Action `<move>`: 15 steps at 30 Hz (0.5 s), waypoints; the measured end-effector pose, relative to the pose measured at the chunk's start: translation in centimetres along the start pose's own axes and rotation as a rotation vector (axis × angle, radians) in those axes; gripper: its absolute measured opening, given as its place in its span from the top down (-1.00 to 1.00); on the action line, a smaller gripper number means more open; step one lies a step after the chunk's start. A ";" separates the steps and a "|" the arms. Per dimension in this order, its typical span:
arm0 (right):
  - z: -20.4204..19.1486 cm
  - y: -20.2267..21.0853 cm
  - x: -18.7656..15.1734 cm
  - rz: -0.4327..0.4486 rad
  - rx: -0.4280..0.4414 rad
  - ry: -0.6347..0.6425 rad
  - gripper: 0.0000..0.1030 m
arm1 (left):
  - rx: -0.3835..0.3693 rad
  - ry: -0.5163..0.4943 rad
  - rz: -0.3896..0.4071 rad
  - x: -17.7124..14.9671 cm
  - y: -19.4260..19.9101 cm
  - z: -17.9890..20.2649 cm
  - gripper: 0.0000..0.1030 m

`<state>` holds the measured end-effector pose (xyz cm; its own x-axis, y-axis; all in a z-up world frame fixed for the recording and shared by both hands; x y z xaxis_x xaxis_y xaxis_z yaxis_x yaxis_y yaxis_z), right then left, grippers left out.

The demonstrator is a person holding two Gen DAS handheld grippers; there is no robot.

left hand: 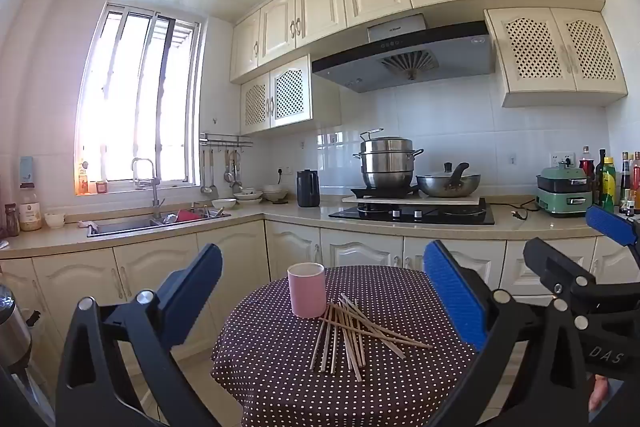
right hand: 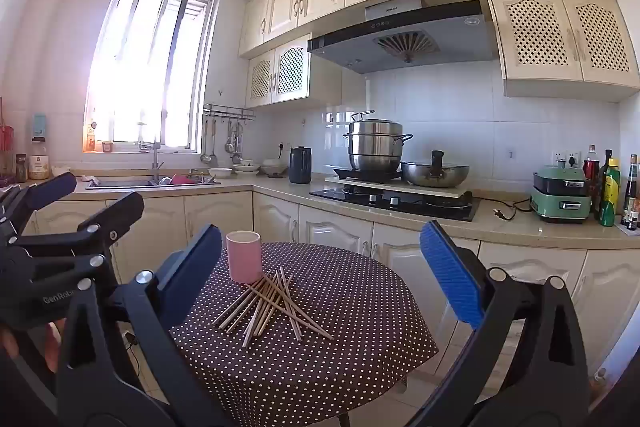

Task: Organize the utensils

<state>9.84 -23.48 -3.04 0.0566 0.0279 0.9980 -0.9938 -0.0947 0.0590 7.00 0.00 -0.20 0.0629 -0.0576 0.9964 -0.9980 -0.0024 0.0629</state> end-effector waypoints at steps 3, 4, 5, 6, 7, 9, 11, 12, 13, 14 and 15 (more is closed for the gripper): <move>-0.1 0.0 0.0 -0.001 0.003 0.002 -0.88 | 0.003 -0.001 -0.001 0.0 0.0 0.0 -0.92; -0.1 0.1 0.0 -0.001 0.004 0.004 -0.88 | 0.003 -0.001 -0.001 0.0 0.0 0.0 -0.92; -0.1 0.1 0.0 -0.001 0.004 0.005 -0.88 | 0.003 -0.001 0.000 0.0 -0.1 0.0 -0.92; -0.2 0.0 0.0 -0.001 0.004 0.005 -0.88 | 0.002 0.000 0.001 0.0 -0.1 0.0 -0.92; -0.2 -0.1 -0.2 -0.002 0.005 0.005 -0.88 | 0.002 0.001 0.001 0.0 -0.1 0.0 -0.92; -0.3 -0.1 -0.3 -0.002 0.002 0.008 -0.88 | 0.003 -0.001 -0.002 0.0 -0.1 0.0 -0.92; -0.3 -0.1 -0.2 -0.004 0.004 0.006 -0.88 | 0.005 -0.003 -0.002 0.0 -0.1 0.0 -0.92; -0.3 -0.1 -0.3 -0.004 0.004 0.006 -0.88 | 0.005 -0.003 -0.001 0.0 -0.1 0.0 -0.92; -0.3 -0.1 -0.3 -0.004 0.004 0.005 -0.88 | 0.004 -0.003 -0.002 -0.2 -0.2 -0.1 -0.92; -0.3 -0.2 -0.3 -0.005 0.004 0.005 -0.88 | 0.004 -0.003 -0.001 -0.3 -0.2 -0.1 -0.92; -0.3 -0.2 -0.3 -0.004 0.004 0.006 -0.88 | 0.004 -0.003 -0.001 -0.2 -0.1 -0.1 -0.92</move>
Point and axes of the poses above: each gripper's, at about its wrist camera, not at the fingertips, and y roughly against the way its jaws point, z to its right, x to its top, the point moved 7 cm from there along -y, roughly the way its jaws point, and after that the axes turned 2 degrees about -z, right-handed, at the moved point
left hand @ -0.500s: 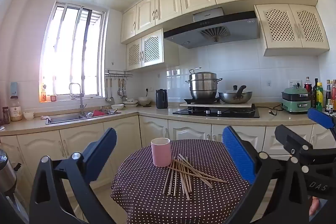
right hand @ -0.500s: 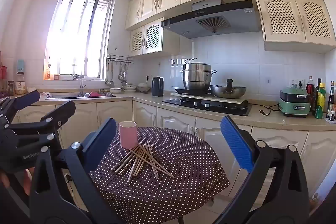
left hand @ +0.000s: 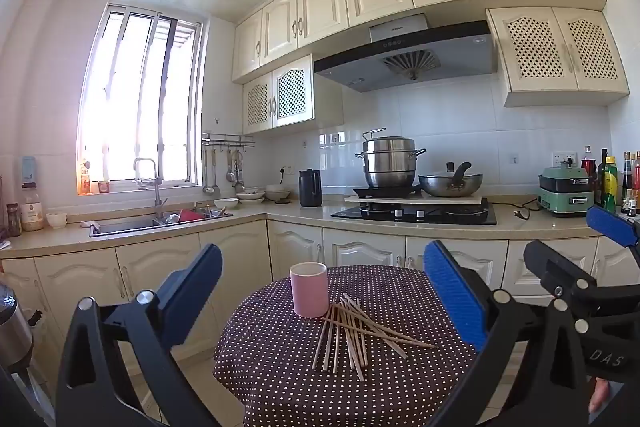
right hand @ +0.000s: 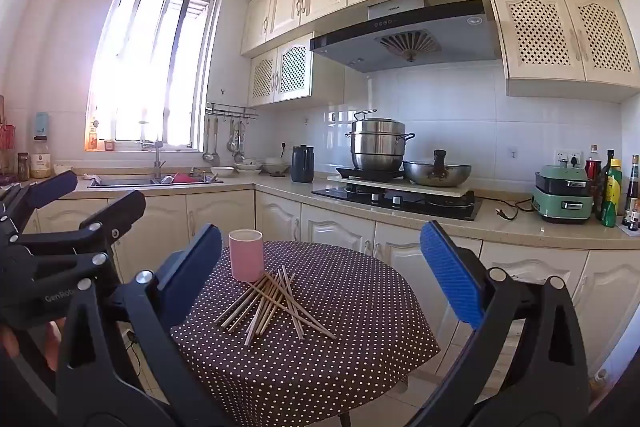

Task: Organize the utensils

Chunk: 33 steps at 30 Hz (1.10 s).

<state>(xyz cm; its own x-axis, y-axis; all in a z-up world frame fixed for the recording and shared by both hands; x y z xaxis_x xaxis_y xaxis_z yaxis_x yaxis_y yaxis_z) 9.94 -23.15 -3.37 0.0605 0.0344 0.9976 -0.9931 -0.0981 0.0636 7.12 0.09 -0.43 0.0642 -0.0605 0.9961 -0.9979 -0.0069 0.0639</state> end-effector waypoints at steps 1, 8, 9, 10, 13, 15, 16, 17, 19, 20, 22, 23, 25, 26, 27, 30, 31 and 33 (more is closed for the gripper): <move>0.0 0.0 0.0 0.000 0.000 0.000 -0.88 | 0.000 0.000 0.000 0.0 0.0 0.0 -0.92; -0.1 0.0 -0.1 -0.002 0.001 -0.001 -0.88 | 0.002 0.000 0.000 0.0 0.0 0.0 -0.92; -0.1 0.0 0.0 -0.002 0.001 -0.002 -0.88 | 0.002 0.001 0.001 -0.1 0.0 0.0 -0.92; 0.0 0.1 0.0 -0.002 0.001 -0.002 -0.88 | 0.001 0.002 0.001 -0.4 0.1 0.0 -0.92; -0.2 0.0 -0.1 -0.003 0.001 0.000 -0.88 | 0.001 0.004 -0.001 -0.4 0.1 -0.2 -0.92; -0.3 -0.2 -0.3 -0.003 0.002 0.001 -0.88 | 0.000 0.004 -0.001 -0.5 0.1 -0.3 -0.92; -0.3 -0.2 -0.3 -0.003 0.001 0.001 -0.88 | -0.001 0.005 -0.001 -0.5 0.2 -0.3 -0.92; -0.4 -0.2 -0.3 -0.003 0.002 0.001 -0.88 | 0.000 0.004 -0.001 -0.5 0.1 -0.3 -0.92; -0.3 -0.2 -0.4 -0.003 0.000 0.002 -0.88 | 0.000 0.004 -0.002 -0.4 0.1 -0.3 -0.92; -0.2 -0.2 -0.4 -0.004 0.001 0.002 -0.88 | -0.001 0.004 -0.003 -0.5 0.1 -0.3 -0.92; -0.7 -0.3 -0.6 -0.007 0.003 0.008 -0.88 | -0.005 0.010 -0.004 -0.4 0.1 -0.8 -0.92; -1.1 -0.4 -0.9 -0.007 0.004 0.009 -0.88 | -0.001 0.008 -0.004 -0.4 0.1 -0.9 -0.92; -1.2 -0.2 -0.9 0.005 0.000 0.007 -0.88 | 0.002 0.004 0.002 -0.3 0.2 -0.9 -0.92; -1.2 0.0 -0.9 0.019 -0.005 0.001 -0.88 | -0.006 0.010 0.003 -0.2 0.3 -0.9 -0.92; -1.2 0.1 -0.9 0.023 -0.004 -0.003 -0.88 | -0.011 0.016 0.005 -0.2 0.4 -0.9 -0.92; -1.4 0.2 -0.8 0.012 -0.001 0.003 -0.88 | -0.002 0.005 0.009 0.0 0.6 -0.7 -0.92; -1.3 0.2 -0.8 0.013 -0.002 0.004 -0.88 | 0.001 0.003 0.009 0.1 0.6 -0.7 -0.92; -1.2 0.1 -0.7 0.008 0.000 0.003 -0.88 | 0.003 0.000 0.009 0.2 0.5 -0.6 -0.92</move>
Point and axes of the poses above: each gripper's, at about its wrist camera, not at the fingertips, and y roughly against the way its jaws point, z to its right, x to its top, the point moved 7 cm from there along -y, roughly the way its jaws point, and after that the axes turned 2 degrees about -z, right-handed, at the moved point
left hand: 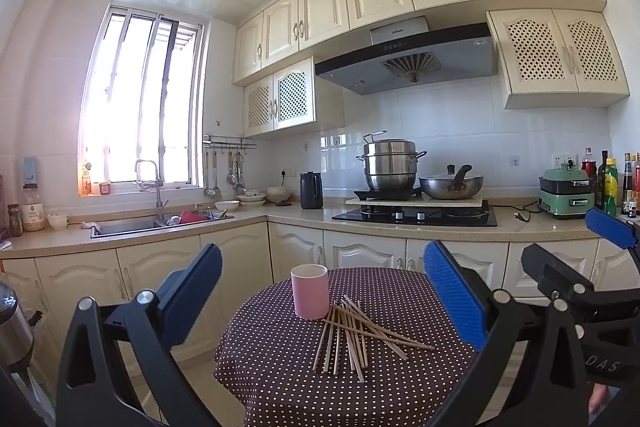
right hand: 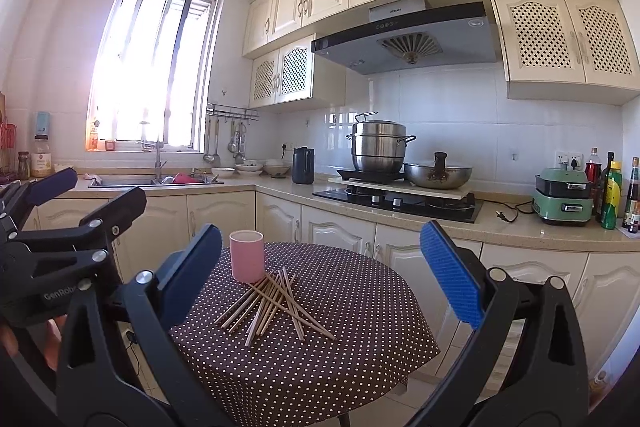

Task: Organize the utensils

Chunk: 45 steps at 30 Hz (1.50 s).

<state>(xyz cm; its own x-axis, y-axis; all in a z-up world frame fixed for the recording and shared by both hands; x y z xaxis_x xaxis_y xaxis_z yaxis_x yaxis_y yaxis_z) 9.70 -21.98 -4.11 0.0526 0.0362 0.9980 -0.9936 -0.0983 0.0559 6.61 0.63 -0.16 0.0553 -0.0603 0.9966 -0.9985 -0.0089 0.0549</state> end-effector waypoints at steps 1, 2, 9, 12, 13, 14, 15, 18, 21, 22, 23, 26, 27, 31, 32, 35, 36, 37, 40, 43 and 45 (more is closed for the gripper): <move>0.2 -0.1 0.1 -0.002 0.001 -0.001 -0.88 | 0.000 0.001 -0.002 0.0 0.0 0.0 -0.92; 0.3 -0.1 0.2 -0.004 0.002 -0.001 -0.88 | 0.000 0.001 -0.004 0.0 -0.1 0.0 -0.92; 0.2 -0.6 0.2 -0.013 0.008 -0.001 -0.88 | 0.009 -0.003 -0.008 -0.2 -0.4 0.0 -0.92; 0.2 -1.4 0.1 -0.026 0.017 -0.005 -0.88 | 0.016 -0.006 -0.018 -0.4 -1.0 -0.1 -0.92; 0.1 -1.7 0.1 -0.031 0.022 -0.007 -0.88 | 0.019 -0.008 -0.020 -0.5 -1.2 -0.2 -0.92; 0.1 -2.1 0.0 -0.037 0.028 -0.009 -0.88 | 0.023 -0.010 -0.025 -0.6 -1.5 -0.3 -0.92; -0.1 -2.4 -0.2 -0.042 0.031 -0.011 -0.88 | 0.029 -0.011 -0.028 -0.7 -1.8 -0.3 -0.92; -0.3 -3.4 -0.5 -0.056 0.039 -0.011 -0.88 | 0.043 -0.010 -0.038 -0.9 -2.7 -0.6 -0.92; -0.6 -4.3 -0.6 -0.064 0.050 -0.007 -0.88 | 0.055 -0.001 -0.046 -1.2 -3.5 -0.9 -0.92; -0.7 -4.6 -0.6 -0.065 0.053 -0.007 -0.88 | 0.057 0.003 -0.049 -1.3 -3.8 -1.1 -0.92; -0.7 -4.8 -0.6 -0.067 0.055 -0.007 -0.88 | 0.058 0.011 -0.054 -1.4 -4.2 -1.2 -0.92; -0.9 -5.6 -0.6 -0.070 0.061 -0.002 -0.88 | 0.049 0.028 -0.072 -1.6 -5.2 -1.5 -0.92; -0.9 -5.9 -0.5 -0.071 0.061 0.000 -0.88 | 0.047 0.031 -0.077 -1.7 -5.5 -1.5 -0.92; -0.8 -7.3 -0.5 -0.081 0.053 0.008 -0.88 | 0.047 0.025 -0.090 -1.8 -7.2 -1.5 -0.92; -0.8 -7.7 -0.5 -0.084 0.051 0.007 -0.88 | 0.045 0.025 -0.093 -1.8 -7.6 -1.5 -0.92; -0.7 -8.8 -0.6 -0.093 0.052 0.007 -0.88 | 0.044 0.031 -0.108 -1.9 -8.9 -1.6 -0.92; -0.7 -9.2 -0.7 -0.096 0.049 0.007 -0.88 | 0.047 0.033 -0.116 -2.0 -9.3 -1.6 -0.92; -0.6 -9.7 -0.7 -0.102 0.047 0.009 -0.88 | 0.052 0.033 -0.122 -2.2 -9.8 -1.6 -0.92; -0.7 -11.0 -1.2 -0.126 0.042 0.010 -0.88 | 0.067 0.022 -0.138 -2.5 -11.0 -1.7 -0.92; -0.8 -12.3 -1.6 -0.148 0.044 0.005 -0.88 | 0.087 0.000 -0.143 -2.8 -12.3 -1.7 -0.92; -0.9 -13.2 -1.9 -0.165 0.054 0.002 -0.88 | 0.095 -0.009 -0.147 -3.0 -13.0 -1.8 -0.92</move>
Point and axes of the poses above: each gripper's, at about its wrist camera, not at the fingertips, and y roughly against the way its jaws point, z to its right, x to its top, the point moved 7 cm from there along -y, roughly the way its jaws point, and after that the axes turned 2 degrees about -z, right-handed, at the moved point
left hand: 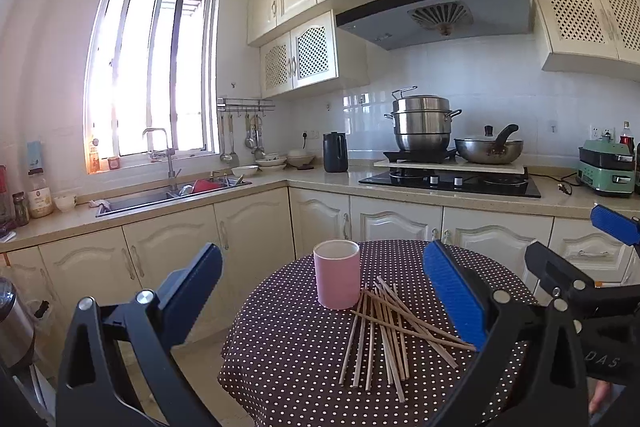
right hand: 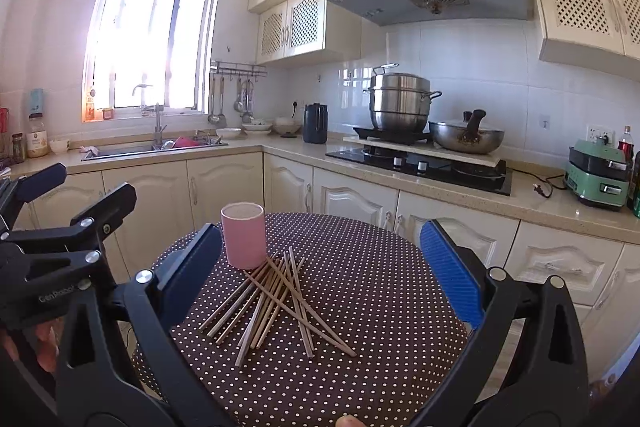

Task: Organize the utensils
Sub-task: 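Move both tools down toward the wooden chopsticks beside the pink cup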

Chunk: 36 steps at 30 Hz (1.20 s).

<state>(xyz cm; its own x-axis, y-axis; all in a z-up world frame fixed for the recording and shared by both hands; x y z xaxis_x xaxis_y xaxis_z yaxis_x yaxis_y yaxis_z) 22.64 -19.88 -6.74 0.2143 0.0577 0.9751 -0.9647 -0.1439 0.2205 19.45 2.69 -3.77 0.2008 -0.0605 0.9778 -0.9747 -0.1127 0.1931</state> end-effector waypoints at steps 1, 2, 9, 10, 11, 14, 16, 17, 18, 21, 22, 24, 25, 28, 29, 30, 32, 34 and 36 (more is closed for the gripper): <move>0.0 -0.5 0.0 -0.006 0.002 -0.001 -0.88 | 0.001 -0.001 -0.005 -0.1 -0.4 0.0 -0.92; 0.0 -0.8 -0.1 -0.011 0.003 -0.002 -0.88 | 0.001 -0.002 -0.008 -0.3 -0.7 0.0 -0.92; -0.2 -3.6 -0.8 -0.056 0.016 0.015 -0.88 | -0.001 0.002 -0.050 -1.3 -3.3 0.0 -0.92; -0.1 -3.9 -0.9 -0.061 0.017 0.020 -0.88 | -0.002 0.002 -0.059 -1.5 -3.7 0.0 -0.92; -0.2 -4.2 -1.0 -0.066 0.017 0.025 -0.88 | -0.005 0.003 -0.068 -1.7 -4.1 0.0 -0.92; -0.3 -5.3 -1.4 -0.087 0.019 0.043 -0.88 | -0.012 0.006 -0.098 -2.4 -5.3 -0.1 -0.92; -0.3 -6.2 -1.6 -0.100 0.016 0.052 -0.88 | -0.022 0.018 -0.128 -3.0 -6.2 -0.1 -0.92; -0.3 -6.5 -1.8 -0.109 0.018 0.056 -0.88 | -0.028 0.023 -0.142 -3.2 -6.6 -0.2 -0.92; -0.2 -7.0 -2.0 -0.120 0.020 0.060 -0.88 | -0.034 0.027 -0.156 -3.5 -7.1 -0.1 -0.92; -0.1 -8.5 -2.6 -0.154 0.031 0.073 -0.88 | -0.040 0.029 -0.204 -4.5 -8.6 -0.1 -0.92; 0.0 -9.0 -2.8 -0.165 0.033 0.076 -0.88 | -0.038 0.026 -0.221 -4.9 -9.2 0.0 -0.92; 0.2 -10.1 -3.2 -0.187 0.038 0.088 -0.88 | -0.049 0.030 -0.256 -5.7 -10.2 0.2 -0.91; 0.3 -10.6 -3.3 -0.199 0.044 0.093 -0.88 | -0.055 0.036 -0.271 -6.1 -10.6 0.2 -0.91; 0.5 -12.0 -4.0 -0.230 0.058 0.110 -0.88 | -0.069 0.053 -0.339 -7.6 -12.3 0.2 -0.80; 0.5 -12.4 -4.2 -0.241 0.063 0.117 -0.88 | -0.071 0.053 -0.362 -8.2 -12.9 0.3 -0.72; 0.5 -12.8 -4.5 -0.249 0.074 0.126 -0.88 | -0.073 0.054 -0.392 -8.8 -13.5 0.3 -0.63; 0.7 -13.9 -5.1 -0.281 0.088 0.142 -0.87 | -0.086 0.069 -0.471 -10.3 -14.9 0.3 -0.49; 0.9 -14.8 -5.6 -0.313 0.119 0.145 -0.78 | -0.108 0.104 -0.554 -11.8 -16.3 0.0 -0.42; 1.4 -16.0 -6.2 -0.360 0.141 0.140 -0.68 | -0.126 0.141 -0.617 -13.1 -17.5 -0.4 -0.38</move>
<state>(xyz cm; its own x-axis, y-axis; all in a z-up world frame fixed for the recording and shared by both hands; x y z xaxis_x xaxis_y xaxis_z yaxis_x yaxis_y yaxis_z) 36.99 -19.28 -16.32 0.5017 0.2616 0.8245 -0.7997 -0.2231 0.5574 33.83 5.85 -19.95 0.7218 0.1101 0.6833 -0.6898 0.0332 0.7233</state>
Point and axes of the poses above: each gripper's, at about its wrist camera, not at the fingertips, and y roughly against the way its jaws point, z to its right, x to its top, the point moved 7 cm from there along -y, roughly the way its jaws point, and after that the axes turned 2 degrees about -z, right-handed, at the moved point
